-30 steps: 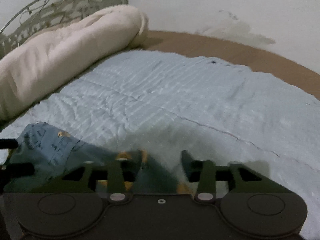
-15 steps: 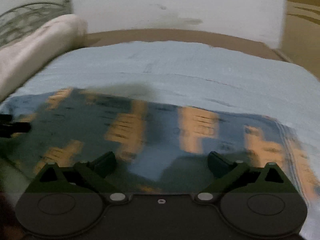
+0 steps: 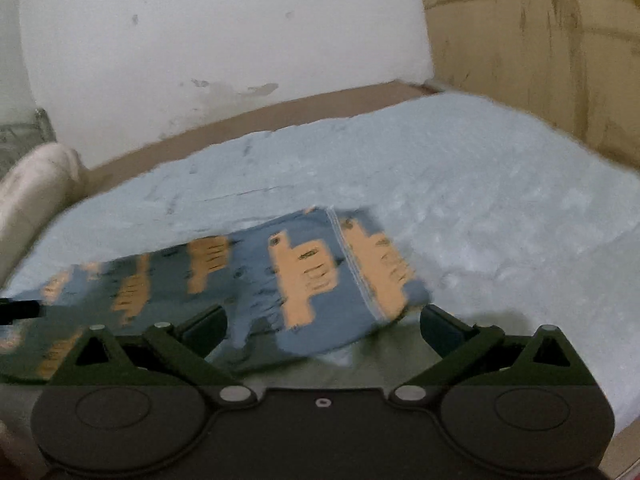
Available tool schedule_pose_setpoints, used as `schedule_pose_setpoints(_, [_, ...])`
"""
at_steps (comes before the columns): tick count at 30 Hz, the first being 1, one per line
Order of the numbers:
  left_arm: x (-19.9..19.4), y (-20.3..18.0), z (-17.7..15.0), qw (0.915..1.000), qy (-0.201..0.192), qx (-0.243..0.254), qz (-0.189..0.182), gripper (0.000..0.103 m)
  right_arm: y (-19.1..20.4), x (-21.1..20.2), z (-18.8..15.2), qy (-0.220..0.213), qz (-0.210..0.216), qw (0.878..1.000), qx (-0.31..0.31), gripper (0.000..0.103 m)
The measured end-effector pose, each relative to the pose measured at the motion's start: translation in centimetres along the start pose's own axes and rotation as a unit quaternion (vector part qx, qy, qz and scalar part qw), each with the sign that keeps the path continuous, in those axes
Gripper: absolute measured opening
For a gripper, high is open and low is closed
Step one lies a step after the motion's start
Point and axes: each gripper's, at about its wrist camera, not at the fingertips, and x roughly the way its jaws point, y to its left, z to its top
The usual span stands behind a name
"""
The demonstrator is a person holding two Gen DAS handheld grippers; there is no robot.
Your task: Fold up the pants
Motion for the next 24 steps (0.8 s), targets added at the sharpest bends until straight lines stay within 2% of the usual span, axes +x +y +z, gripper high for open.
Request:
schedule_pose_setpoints(5, [1.2,-3.6,0.2,0.9987,0.009,0.009,-0.050,0.103,-0.4,0.0,-0.7,0.013,0.047,0.999,0.024,0.102])
schedule_pose_setpoints(8, [2.0,-5.0,0.3,0.9972,0.018,0.008,-0.072,0.103,-0.7,0.7,-0.7,0.020,0.050,0.998,0.022,0.102])
schedule_pose_setpoints(13, [3.7,-6.8,0.2,0.9965,0.041,0.017,-0.071,0.103,-1.8,1.7,-0.2,0.008,0.054,0.997,0.060,0.102])
schedule_pose_setpoints(18, [4.6,-7.2,0.0,0.9963,0.054,0.020,-0.064,0.103,-3.0,2.3,-0.2,-0.033,0.065,0.988,0.134,0.102])
schedule_pose_setpoints(21, [4.3,-6.9,0.3,0.9960,0.054,0.017,-0.069,0.103,-3.5,2.1,-0.3,-0.060,0.075,0.980,0.176,0.096])
schedule_pose_setpoints(23, [4.3,-6.7,0.5,0.9959,0.055,0.012,-0.070,0.103,-4.0,1.9,-0.4,-0.076,0.078,0.973,0.206,0.087])
schedule_pose_setpoints(24, [4.2,-6.5,0.6,0.9959,0.055,0.008,-0.071,0.103,-4.4,1.8,-0.5,-0.083,0.079,0.968,0.222,0.079])
